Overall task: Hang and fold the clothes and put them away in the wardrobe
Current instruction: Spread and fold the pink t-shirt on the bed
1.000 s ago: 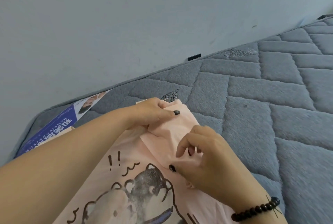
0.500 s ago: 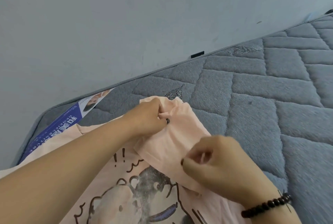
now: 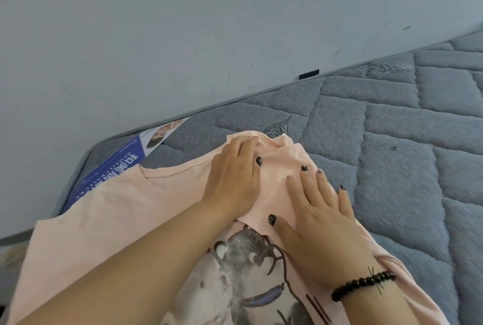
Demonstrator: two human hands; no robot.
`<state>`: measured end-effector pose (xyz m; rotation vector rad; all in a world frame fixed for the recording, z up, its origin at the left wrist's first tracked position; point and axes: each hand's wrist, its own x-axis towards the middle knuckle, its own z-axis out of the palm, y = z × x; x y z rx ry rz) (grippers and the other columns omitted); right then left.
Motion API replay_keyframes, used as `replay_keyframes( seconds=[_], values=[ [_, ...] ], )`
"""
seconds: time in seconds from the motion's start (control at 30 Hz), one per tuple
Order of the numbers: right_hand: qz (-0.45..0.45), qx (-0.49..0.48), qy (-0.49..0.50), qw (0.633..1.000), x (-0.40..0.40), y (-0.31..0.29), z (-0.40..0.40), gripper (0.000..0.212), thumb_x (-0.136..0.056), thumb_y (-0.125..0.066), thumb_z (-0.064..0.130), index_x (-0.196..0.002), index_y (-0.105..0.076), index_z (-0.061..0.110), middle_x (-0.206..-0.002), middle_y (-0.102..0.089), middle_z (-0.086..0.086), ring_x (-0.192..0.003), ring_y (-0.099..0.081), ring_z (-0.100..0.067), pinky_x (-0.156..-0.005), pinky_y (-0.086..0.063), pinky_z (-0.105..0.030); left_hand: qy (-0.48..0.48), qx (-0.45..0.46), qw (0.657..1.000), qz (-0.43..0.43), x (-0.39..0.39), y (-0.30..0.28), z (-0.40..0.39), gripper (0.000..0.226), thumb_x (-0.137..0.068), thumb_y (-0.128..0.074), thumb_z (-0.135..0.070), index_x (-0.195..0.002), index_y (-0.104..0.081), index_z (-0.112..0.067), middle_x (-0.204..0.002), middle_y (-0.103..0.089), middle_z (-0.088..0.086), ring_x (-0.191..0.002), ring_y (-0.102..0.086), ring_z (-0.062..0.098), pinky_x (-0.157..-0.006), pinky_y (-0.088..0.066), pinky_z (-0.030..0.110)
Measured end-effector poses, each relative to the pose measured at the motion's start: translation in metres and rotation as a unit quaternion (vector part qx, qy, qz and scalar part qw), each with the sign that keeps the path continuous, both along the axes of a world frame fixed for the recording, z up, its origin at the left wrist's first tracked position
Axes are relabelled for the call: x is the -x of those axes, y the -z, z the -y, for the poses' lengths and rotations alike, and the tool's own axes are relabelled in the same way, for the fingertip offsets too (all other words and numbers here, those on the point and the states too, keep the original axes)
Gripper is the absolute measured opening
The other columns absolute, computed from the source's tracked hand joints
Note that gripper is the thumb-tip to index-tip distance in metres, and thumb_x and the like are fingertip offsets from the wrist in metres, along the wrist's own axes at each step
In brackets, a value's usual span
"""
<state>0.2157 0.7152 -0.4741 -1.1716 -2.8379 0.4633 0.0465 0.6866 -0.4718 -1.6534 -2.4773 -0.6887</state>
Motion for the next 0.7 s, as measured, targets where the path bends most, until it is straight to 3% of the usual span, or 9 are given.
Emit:
replay_keyframes(
  seconds=[0.07,0.17,0.27,0.4,0.5,0.63,0.7],
  values=[
    [-0.021,0.000,-0.002,1.000,0.002,-0.003,0.000,0.066,-0.094,-0.025,0.055,-0.149,-0.003,0.027,-0.158,0.014,0.004,-0.144,0.021,-0.021,-0.117,0.008,-0.048,-0.045,-0.026,0.998,0.042,0.008,-0.010,0.030,0.040,-0.097,-0.040,-0.017,-0.137,-0.043,-0.018,-0.142,-0.038,-0.004,-0.131,-0.037,0.015,-0.105,-0.031,0.029],
    [-0.140,-0.008,-0.029,0.990,0.008,-0.009,0.006,0.060,-0.090,-0.029,0.050,-0.146,-0.024,0.030,-0.159,0.002,0.009,-0.146,0.013,-0.013,-0.117,0.009,-0.040,-0.129,-0.045,0.989,0.065,0.030,-0.023,0.103,0.044,-0.099,-0.040,-0.020,-0.144,-0.038,-0.022,-0.150,-0.032,-0.009,-0.139,-0.025,0.006,-0.110,-0.019,0.022],
    [-0.200,0.000,-0.085,0.976,0.023,-0.008,0.023,0.061,-0.084,-0.032,0.047,-0.143,-0.035,0.029,-0.159,-0.009,0.010,-0.146,0.006,-0.010,-0.116,0.007,-0.034,-0.198,0.024,0.979,0.040,0.062,-0.017,0.177,0.048,-0.098,-0.036,-0.033,-0.144,-0.039,-0.017,-0.153,-0.033,-0.003,-0.142,-0.022,0.011,-0.113,-0.016,0.026],
    [-0.089,-0.045,-0.114,0.988,0.036,0.007,0.042,0.071,-0.082,-0.016,0.059,-0.148,-0.022,0.033,-0.159,-0.008,0.010,-0.146,0.006,-0.012,-0.117,0.008,-0.033,-0.244,0.143,0.959,0.000,0.089,0.011,0.208,0.079,-0.084,-0.008,-0.056,-0.152,-0.025,-0.021,-0.160,-0.017,-0.001,-0.148,-0.009,0.017,-0.120,-0.009,0.036],
    [-0.019,-0.060,-0.109,0.992,0.038,0.006,0.042,0.084,-0.071,0.005,0.068,-0.149,-0.002,0.039,-0.158,0.007,0.017,-0.146,0.012,-0.008,-0.117,0.008,-0.033,-0.258,0.149,0.954,-0.021,0.097,0.022,0.202,0.073,-0.085,-0.006,-0.056,-0.153,-0.012,-0.032,-0.162,-0.008,-0.004,-0.149,-0.004,0.016,-0.121,-0.009,0.039],
    [0.009,-0.046,-0.110,0.993,0.038,0.001,0.045,0.104,-0.050,0.016,0.092,-0.145,0.010,0.049,-0.151,0.024,0.024,-0.140,0.025,-0.001,-0.117,0.014,-0.031,-0.261,0.141,0.955,-0.012,0.100,0.032,0.203,0.065,-0.090,-0.014,-0.053,-0.153,-0.007,-0.035,-0.162,-0.003,-0.004,-0.149,0.001,0.016,-0.120,-0.007,0.041],
    [0.014,-0.045,-0.113,0.993,0.043,0.000,0.049,0.106,-0.047,0.024,0.092,-0.143,0.015,0.049,-0.150,0.028,0.023,-0.137,0.031,0.000,-0.116,0.018,-0.033,-0.262,0.139,0.955,-0.009,0.101,0.033,0.204,0.063,-0.092,-0.012,-0.052,-0.152,-0.006,-0.036,-0.162,-0.001,-0.005,-0.149,0.003,0.016,-0.120,-0.005,0.040]
  ],
)
